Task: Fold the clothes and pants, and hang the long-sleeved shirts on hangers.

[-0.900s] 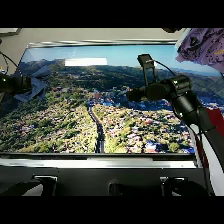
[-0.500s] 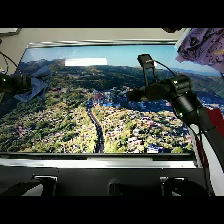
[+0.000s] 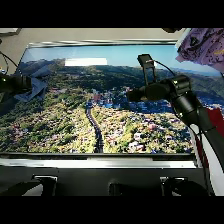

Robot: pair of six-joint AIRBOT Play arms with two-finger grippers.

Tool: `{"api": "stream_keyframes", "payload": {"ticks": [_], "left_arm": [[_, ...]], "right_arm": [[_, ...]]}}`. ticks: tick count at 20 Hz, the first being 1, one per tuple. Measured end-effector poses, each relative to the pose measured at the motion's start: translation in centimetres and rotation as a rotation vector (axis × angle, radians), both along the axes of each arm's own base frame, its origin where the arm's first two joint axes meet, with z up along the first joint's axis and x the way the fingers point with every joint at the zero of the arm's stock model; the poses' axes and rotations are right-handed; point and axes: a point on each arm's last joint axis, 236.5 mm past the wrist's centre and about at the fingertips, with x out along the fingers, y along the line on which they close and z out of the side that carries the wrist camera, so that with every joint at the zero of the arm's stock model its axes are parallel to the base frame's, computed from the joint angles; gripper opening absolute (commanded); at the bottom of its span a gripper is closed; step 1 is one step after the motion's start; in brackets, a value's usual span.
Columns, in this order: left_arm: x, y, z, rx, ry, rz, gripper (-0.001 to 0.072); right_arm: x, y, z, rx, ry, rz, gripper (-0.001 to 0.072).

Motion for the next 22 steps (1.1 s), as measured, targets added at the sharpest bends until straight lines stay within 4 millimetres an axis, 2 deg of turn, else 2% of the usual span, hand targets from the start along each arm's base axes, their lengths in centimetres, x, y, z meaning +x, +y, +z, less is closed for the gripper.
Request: {"api": "stream_keyframes", "payload": {"ticks": [15,16,17,18,20,22], "left_arm": [[0.0,0.0,0.0,0.0,0.0,0.0,0.0029],[0.0,0.0,0.0,0.0,0.001,0.0,0.0149],[0.0,0.0,-0.1,0.0,0.003,0.0,0.0697],[0.1,0.0,-0.2,0.0,0.005,0.001,0.072],[0.4,0.5,-0.7,0.005,0.017,0.03,0.072],[1.7,2.6,-1.9,0.055,0.02,0.087,0.072]], "right_arm": [[0.0,0.0,0.0,0.0,0.0,0.0,0.0028],[0.0,0.0,0.0,0.0,0.0,0.0,0.0028],[0.0,0.0,0.0,0.0,0.0,0.0,0.0028],[0.0,0.0,0.0,0.0,0.0,0.0,0.0028],[0.0,0.0,0.0,0.0,0.0,0.0,0.0028],[0.0,0.0,0.0,0.0,0.0,0.0,0.0028]]}}
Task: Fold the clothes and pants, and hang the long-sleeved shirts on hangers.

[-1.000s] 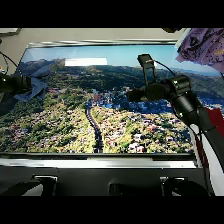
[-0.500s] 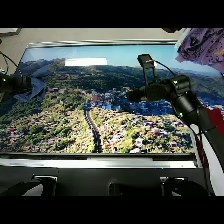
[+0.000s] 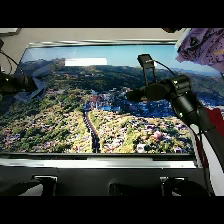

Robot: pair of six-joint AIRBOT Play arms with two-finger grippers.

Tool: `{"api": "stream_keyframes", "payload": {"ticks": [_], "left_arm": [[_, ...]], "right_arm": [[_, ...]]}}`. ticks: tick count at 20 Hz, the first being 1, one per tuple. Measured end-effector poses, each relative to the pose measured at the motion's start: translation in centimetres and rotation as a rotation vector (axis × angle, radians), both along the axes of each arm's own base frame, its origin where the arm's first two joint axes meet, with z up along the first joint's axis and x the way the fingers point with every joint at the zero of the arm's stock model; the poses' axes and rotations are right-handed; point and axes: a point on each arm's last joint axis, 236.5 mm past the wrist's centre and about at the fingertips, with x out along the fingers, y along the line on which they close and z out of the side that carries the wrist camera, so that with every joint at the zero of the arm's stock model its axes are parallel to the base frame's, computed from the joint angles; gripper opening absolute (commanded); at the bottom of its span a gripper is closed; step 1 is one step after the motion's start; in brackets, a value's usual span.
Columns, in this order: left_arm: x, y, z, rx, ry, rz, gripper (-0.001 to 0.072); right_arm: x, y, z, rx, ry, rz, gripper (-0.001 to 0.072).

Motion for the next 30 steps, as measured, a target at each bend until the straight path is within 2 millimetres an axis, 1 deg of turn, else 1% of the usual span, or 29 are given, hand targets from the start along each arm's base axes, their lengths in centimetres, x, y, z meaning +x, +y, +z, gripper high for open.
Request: {"api": "stream_keyframes", "payload": {"ticks": [2,5,7,9,10,12,14,16,17,19,20,21,22,25,27,28,30], "left_arm": [[2.4,3.4,-1.9,0.041,-0.002,0.078,0.072],[6.8,9.0,-6.5,0.052,0.006,0.189,0.072],[9.9,13.1,-9.7,0.059,-0.018,0.253,0.072],[12.7,16.6,-12.5,0.059,-0.065,0.315,0.072],[14.0,18.0,-13.7,0.061,-0.088,0.333,0.072],[16.4,19.8,-16.2,0.062,-0.141,0.35,0.072],[18.4,20.7,-18.2,0.065,-0.191,0.351,0.072],[19.6,21.2,-20.1,0.065,-0.217,0.349,0.072],[20.0,21.3,-21.1,0.064,-0.221,0.347,0.072],[20.2,21.4,-23.3,0.06,-0.205,0.348,0.072],[20.4,21.5,-23.9,0.059,-0.206,0.347,0.0611],[20.4,21.4,-24.5,0.058,-0.2,0.347,0.0202],[20.3,21.3,-24.9,0.058,-0.193,0.345,0.0024],[20.2,21.0,-24.8,0.056,-0.171,0.343,0.002],[19.4,20.2,-24.2,0.04,-0.124,0.347,0.0019],[19.3,19.5,-23.4,0.027,-0.117,0.346,0.0019],[19.4,17.5,-20.6,-0.005,-0.124,0.328,0.0019]], "right_arm": [[0.0,0.0,0.0,0.0,0.0,0.0,0.0028],[0.0,0.0,0.0,0.0,0.0,0.0,0.0028],[0.0,0.0,0.0,0.0,0.0,0.0,0.0028],[0.0,0.0,0.0,0.0,0.0,0.0,0.0028],[0.0,0.0,0.0,0.0,0.0,0.0,0.0028],[0.0,0.0,0.0,0.0,0.0,0.0,0.0028],[0.0,0.0,0.0,0.0,0.0,0.0,0.0028],[0.0,0.0,0.0,-0.001,0.0,0.0,0.0028],[0.0,0.0,0.0,-0.001,0.0,0.0,0.0028],[0.0,0.0,0.0,0.0,0.0,0.0,0.0028],[0.0,0.0,0.0,0.0,0.0,0.0,0.0028],[0.0,0.0,0.0,0.0,0.0,0.0,0.0028],[0.0,0.0,0.0,-0.001,0.0,0.0,0.0028],[0.0,0.0,0.0,0.0,0.0,0.0,0.0028],[0.0,0.0,0.0,0.0,0.0,0.0,0.0028],[0.0,0.0,0.0,0.0,0.0,0.0,0.0028],[0.0,0.0,0.0,0.0,0.0,0.0,0.0028]]}}
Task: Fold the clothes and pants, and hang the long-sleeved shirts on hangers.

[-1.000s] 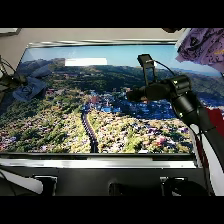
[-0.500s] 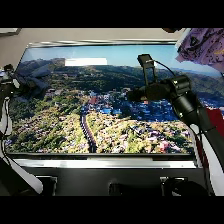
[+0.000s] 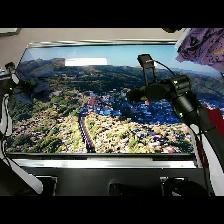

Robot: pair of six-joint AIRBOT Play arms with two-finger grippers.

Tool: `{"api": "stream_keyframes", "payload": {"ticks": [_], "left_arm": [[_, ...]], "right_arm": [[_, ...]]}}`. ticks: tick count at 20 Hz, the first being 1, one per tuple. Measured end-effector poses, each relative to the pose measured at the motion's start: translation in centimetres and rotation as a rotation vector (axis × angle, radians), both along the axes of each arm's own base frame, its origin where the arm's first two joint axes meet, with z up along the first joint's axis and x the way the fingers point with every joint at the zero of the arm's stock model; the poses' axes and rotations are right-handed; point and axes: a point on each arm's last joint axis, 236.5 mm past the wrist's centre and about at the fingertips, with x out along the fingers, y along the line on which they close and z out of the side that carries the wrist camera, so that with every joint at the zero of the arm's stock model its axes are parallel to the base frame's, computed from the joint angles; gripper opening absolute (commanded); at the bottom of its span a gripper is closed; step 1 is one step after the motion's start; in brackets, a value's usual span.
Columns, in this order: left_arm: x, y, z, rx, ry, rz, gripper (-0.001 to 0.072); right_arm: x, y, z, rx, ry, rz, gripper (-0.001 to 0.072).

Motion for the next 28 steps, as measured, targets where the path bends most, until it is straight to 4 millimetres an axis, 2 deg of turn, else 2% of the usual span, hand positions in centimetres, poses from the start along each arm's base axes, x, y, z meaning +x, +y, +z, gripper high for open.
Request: {"api": "stream_keyframes", "payload": {"ticks": [2,4,8,10,12,14,16,19,22,23,24,25,26,28], "left_arm": [[-0.4,-3.4,3.1,-0.039,0.001,-0.041,0.0019],[-1.3,-8.2,6.2,-0.074,0.017,-0.11,0.0019],[-5.9,-19.8,11.0,-0.115,0.078,-0.295,0.0019],[-9.6,-25.9,12.1,-0.145,0.116,-0.376,0.0019],[-14.4,-31.9,12.1,-0.175,0.173,-0.456,0.002],[-20.1,-37.4,10.8,-0.201,0.248,-0.528,0.0021],[-26.1,-41.4,8.2,-0.201,0.34,-0.586,0.0022],[-33.4,-44.3,3.0,-0.17,0.449,-0.629,0.0023],[-37.6,-45.1,-1.2,-0.183,0.495,-0.613,0.0039],[-38.3,-45.3,-2.1,-0.198,0.497,-0.603,0.011],[-38.6,-45.2,-2.5,-0.211,0.501,-0.588,0.033],[-38.6,-44.9,-2.5,-0.22,0.502,-0.575,0.0583],[-38.2,-44.5,-2.1,-0.234,0.494,-0.563,0.0667],[-36.6,-43.2,0.2,-0.248,0.449,-0.563,0.0676]], "right_arm": [[0.0,0.0,0.0,0.0,0.0,0.0,0.0028],[0.0,0.0,0.0,0.0,0.0,0.0,0.0028],[0.0,0.0,0.0,0.0,0.0,0.0,0.0028],[0.0,0.0,0.0,0.0,0.0,0.0,0.0028],[0.0,0.0,0.0,0.0,0.0,0.0,0.0028],[0.0,0.0,0.0,0.0,0.0,0.0,0.0028],[0.0,0.0,0.0,0.0,0.0,0.0,0.0028],[0.0,0.0,0.0,0.0,0.0,0.0,0.0028],[0.0,0.0,0.0,0.0,0.0,0.0,0.0028],[0.0,0.0,0.0,0.0,0.0,0.0,0.0028],[0.0,0.0,0.0,0.0,0.0,0.0,0.0028],[0.0,0.0,0.0,0.0,0.0,0.0,0.0028],[0.0,0.0,0.0,0.0,0.0,0.0,0.0028],[0.0,0.0,0.0,0.0,0.0,0.0,0.0028]]}}
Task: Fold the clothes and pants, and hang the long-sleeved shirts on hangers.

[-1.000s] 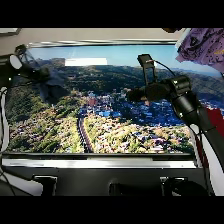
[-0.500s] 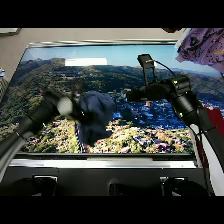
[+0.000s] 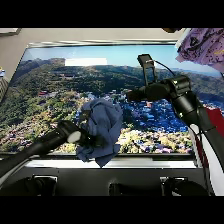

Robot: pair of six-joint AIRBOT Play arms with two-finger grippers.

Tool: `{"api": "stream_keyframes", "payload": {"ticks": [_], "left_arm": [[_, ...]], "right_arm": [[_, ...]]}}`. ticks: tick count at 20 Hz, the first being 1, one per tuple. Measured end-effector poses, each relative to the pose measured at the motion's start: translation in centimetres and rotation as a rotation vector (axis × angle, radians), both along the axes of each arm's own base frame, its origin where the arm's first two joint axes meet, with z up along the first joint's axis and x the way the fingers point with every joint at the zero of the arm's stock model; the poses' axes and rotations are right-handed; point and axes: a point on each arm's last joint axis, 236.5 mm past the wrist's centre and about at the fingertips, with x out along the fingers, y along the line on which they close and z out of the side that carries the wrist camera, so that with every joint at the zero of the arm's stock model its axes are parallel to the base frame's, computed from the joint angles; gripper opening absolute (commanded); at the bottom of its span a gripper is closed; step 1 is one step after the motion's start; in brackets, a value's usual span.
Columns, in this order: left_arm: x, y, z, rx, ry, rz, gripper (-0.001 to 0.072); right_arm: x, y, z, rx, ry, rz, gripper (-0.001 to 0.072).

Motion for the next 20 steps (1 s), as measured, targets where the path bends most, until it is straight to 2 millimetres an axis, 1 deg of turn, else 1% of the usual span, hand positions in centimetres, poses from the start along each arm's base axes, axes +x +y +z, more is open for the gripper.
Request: {"api": "stream_keyframes", "payload": {"ticks": [1,3,6,9,12,13,14,16,17,18,19,20], "left_arm": [[1.1,0.9,1.5,-0.014,-0.032,0.014,0.0676],[2.9,3.8,5.1,-0.035,-0.102,0.062,0.0674],[4.4,9.0,9.9,-0.06,-0.208,0.175,0.0673],[4.8,12.8,12.7,-0.066,-0.282,0.259,0.0673],[5.0,14.9,13.8,-0.061,-0.314,0.312,0.0672],[5.0,15.3,14.0,-0.058,-0.319,0.321,0.0672],[5.0,15.7,14.1,-0.054,-0.324,0.328,0.0671],[5.0,16.0,14.2,-0.052,-0.331,0.336,0.0671],[5.1,16.2,14.3,-0.051,-0.333,0.339,0.0671],[5.1,16.3,14.3,-0.05,-0.337,0.342,0.0672],[5.3,16.3,14.4,-0.052,-0.344,0.344,0.0672],[5.4,16.3,14.5,-0.055,-0.348,0.349,0.0672]], "right_arm": [[0.0,0.0,0.0,0.0,0.0,0.0,0.0028],[0.1,0.1,0.1,0.005,-0.005,-0.001,0.0028],[0.6,0.3,0.6,0.021,-0.031,-0.004,0.0028],[0.9,0.4,0.8,0.029,-0.046,-0.007,0.0028],[0.6,0.5,0.7,0.051,-0.019,-0.031,0.0028],[0.5,0.3,0.6,0.047,-0.013,-0.033,0.006],[0.7,-0.2,0.5,0.042,-0.013,-0.039,0.0081],[2.2,-2.5,0.2,0.046,-0.015,-0.11,0.0106],[3.3,-4.2,-0.3,0.071,-0.006,-0.179,0.0192],[4.4,-5.8,-1.2,0.118,0.025,-0.259,0.0312],[5.2,-6.9,-2.6,0.174,0.081,-0.326,0.0383],[5.7,-7.5,-4.4,0.243,0.154,-0.376,0.0382]]}}
